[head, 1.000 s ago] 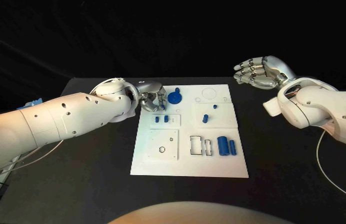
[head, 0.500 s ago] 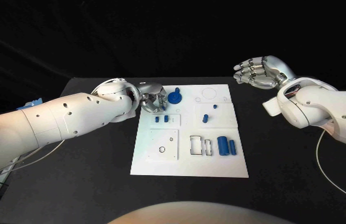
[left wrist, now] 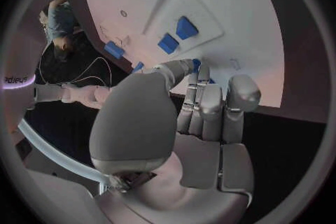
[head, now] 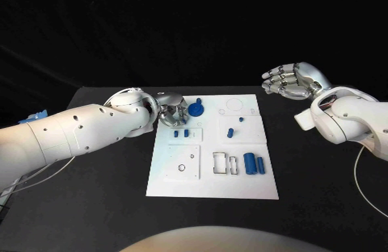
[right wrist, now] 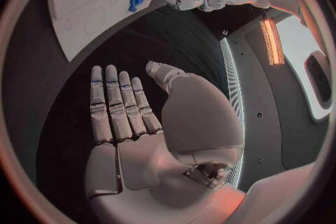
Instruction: Assemble the parts on the task board
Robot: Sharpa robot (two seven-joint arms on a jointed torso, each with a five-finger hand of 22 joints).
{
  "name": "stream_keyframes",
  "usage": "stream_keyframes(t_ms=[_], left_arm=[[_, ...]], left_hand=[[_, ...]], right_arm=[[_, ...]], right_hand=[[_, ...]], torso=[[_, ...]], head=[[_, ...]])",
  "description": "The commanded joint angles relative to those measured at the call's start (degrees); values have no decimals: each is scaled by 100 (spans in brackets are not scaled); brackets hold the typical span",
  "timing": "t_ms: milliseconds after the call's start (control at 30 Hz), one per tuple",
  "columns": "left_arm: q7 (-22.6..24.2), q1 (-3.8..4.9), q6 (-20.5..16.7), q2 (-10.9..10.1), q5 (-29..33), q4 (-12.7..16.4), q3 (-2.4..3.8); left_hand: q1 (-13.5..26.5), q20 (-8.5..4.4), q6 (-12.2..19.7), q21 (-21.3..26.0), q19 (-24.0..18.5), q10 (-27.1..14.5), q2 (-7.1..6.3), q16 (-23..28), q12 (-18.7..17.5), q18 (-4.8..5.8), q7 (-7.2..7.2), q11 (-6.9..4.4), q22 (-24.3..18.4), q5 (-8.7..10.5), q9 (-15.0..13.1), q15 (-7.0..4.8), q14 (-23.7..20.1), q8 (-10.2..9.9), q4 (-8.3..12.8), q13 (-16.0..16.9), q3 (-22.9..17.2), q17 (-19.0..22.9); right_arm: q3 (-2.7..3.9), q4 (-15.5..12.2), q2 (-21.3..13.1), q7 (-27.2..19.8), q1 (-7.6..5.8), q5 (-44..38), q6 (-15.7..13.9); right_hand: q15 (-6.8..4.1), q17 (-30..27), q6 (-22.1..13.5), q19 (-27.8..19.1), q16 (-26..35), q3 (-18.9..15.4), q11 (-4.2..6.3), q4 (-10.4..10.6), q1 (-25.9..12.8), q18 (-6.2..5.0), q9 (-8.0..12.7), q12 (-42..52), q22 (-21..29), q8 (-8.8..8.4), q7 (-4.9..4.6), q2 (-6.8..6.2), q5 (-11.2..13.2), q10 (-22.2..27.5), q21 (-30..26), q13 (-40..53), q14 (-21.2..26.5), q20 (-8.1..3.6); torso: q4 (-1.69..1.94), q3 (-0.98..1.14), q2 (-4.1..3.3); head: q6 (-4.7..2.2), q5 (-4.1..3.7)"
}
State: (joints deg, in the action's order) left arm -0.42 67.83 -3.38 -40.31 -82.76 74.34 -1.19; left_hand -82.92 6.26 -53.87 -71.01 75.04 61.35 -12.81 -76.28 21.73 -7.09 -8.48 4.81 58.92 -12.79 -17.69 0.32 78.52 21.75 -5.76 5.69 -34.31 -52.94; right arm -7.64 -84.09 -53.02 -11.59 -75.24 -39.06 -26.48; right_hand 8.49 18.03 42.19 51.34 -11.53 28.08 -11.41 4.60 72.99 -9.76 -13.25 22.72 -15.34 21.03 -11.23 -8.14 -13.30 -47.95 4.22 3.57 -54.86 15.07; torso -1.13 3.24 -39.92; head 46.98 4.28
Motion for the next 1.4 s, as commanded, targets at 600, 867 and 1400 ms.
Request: stream_keyframes(t_ms=[600,867,1400], left_arm=[[-66,-36,148,12,18,-7,-5],[-69,-39,123,-4,21,-9,-5],[-114,-43,11,-45,22,-28,-3]], left_hand=[[182,31,220,57,-56,-118,-112,28,-363,39,-152,128,-88,29,65,106,-60,-328,66,-24,-74,172],[243,70,348,104,-110,-288,-169,49,-530,25,-197,189,-156,22,95,159,-117,-454,82,-37,-98,268],[278,144,816,328,-313,-648,-234,184,-750,-42,-286,285,-489,25,284,237,-318,-818,162,-43,-87,680]], right_arm=[[2,16,5,-56,14,-4,22],[2,20,2,-54,16,-2,22],[2,34,0,2,22,-66,34]], right_hand=[[50,-10,47,-37,36,-5,6,16,-53,-51,10,-25,10,-42,-338,10,-20,-51,-36,3,7,19],[51,-11,48,-39,38,-6,6,16,-53,-51,10,-28,11,-43,-339,10,-20,-51,-36,3,8,20],[61,-34,59,-63,73,-13,0,0,-49,-50,21,-83,34,-70,-333,1,-20,-28,-40,-2,35,29]], torso=[[5,-3,8],[1,-2,3],[-2,-1,6]], head=[[-8,-1],[-15,4],[-16,12]])
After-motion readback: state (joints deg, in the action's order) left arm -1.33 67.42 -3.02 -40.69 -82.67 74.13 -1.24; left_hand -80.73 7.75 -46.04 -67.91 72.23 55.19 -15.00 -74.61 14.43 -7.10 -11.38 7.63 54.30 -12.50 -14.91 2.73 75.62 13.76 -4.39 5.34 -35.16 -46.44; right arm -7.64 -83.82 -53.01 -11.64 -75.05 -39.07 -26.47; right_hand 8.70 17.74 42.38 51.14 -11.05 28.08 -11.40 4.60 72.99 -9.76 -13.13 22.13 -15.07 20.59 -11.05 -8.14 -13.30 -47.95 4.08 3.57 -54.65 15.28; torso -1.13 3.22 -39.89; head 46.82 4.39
